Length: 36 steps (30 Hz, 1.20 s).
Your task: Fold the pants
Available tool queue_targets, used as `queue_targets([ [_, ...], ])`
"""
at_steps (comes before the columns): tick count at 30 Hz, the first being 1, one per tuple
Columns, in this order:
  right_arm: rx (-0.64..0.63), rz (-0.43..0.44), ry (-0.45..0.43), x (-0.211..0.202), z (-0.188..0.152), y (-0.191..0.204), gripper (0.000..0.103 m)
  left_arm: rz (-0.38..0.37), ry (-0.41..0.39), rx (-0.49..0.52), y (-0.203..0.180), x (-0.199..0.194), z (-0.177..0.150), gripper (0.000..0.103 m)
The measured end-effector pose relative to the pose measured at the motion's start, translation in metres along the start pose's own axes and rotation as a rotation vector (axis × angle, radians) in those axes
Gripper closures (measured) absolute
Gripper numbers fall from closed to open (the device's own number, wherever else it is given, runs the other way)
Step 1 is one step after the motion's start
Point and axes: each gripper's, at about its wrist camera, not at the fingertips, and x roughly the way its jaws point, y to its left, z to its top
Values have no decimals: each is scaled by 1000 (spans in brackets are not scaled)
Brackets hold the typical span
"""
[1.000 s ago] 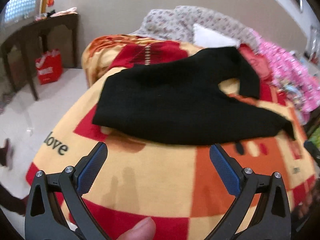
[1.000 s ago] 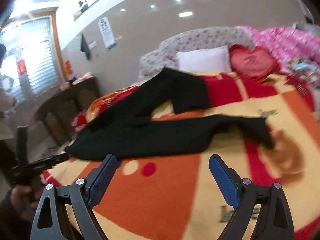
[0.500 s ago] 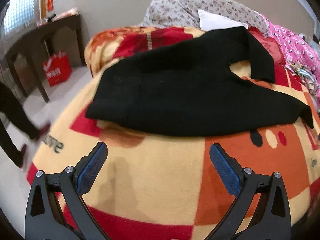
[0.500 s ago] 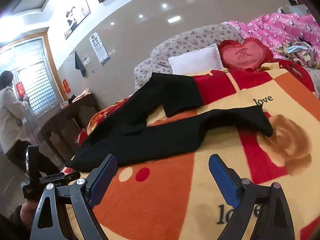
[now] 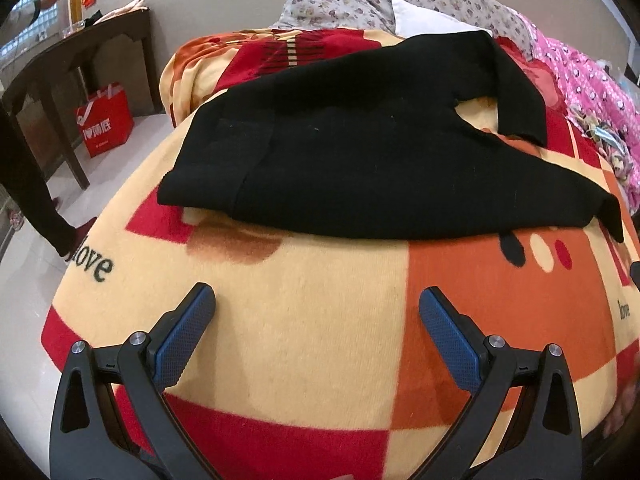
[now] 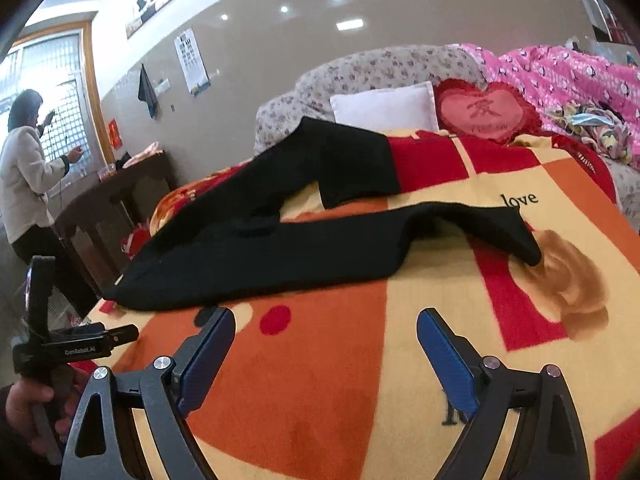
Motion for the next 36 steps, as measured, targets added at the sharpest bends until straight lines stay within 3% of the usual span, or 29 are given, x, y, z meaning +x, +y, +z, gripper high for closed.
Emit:
queue_targets([
  [6,6,-22,-17,-6,1,0,14,-15,-1,-4,3,-1,-1,1],
  [21,55,-16,-39,-8,4,-11,14,-237,-42,-163,35,-13,1,1],
  [31,14,-19,-37,-6,3,-8,14,-57,-25,-90,11,-4,2,1],
  [36,29,-24,-37,-7,3,-12,14,-19,-24,-59,7,-1,0,1],
])
